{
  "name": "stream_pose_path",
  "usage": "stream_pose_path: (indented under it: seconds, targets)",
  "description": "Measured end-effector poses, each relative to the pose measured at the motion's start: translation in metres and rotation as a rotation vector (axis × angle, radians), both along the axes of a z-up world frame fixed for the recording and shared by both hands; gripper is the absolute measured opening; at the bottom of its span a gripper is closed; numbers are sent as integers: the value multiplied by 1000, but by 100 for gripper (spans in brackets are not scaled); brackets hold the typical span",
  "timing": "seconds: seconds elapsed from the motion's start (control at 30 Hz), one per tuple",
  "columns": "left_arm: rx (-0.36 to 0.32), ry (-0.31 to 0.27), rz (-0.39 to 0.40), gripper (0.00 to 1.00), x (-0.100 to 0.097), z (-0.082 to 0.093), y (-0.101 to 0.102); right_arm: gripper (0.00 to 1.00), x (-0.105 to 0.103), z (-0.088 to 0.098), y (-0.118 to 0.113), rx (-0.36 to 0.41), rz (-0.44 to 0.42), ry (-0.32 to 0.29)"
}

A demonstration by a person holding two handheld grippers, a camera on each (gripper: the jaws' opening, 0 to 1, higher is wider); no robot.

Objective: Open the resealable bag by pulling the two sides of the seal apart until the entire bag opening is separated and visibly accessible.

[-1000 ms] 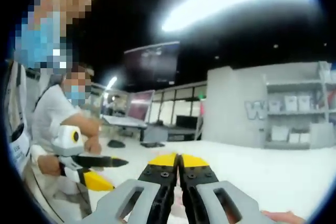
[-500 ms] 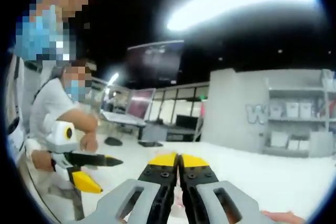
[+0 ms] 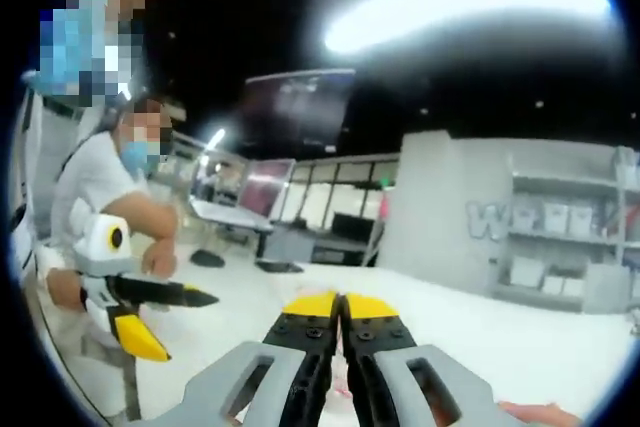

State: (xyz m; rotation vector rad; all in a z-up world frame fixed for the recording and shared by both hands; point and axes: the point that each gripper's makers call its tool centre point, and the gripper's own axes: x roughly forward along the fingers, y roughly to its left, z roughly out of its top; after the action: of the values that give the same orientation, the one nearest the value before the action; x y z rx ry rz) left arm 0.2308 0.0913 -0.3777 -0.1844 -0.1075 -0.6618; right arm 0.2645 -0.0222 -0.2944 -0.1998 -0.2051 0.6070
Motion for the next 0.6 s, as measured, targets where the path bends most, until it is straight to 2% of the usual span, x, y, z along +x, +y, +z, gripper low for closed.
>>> stream_pose_path:
  seconds: [0.6]
  targets:
    - [3,-2,-2,91,-2,0,-2,0,11,0,-3,-38,-8,14]
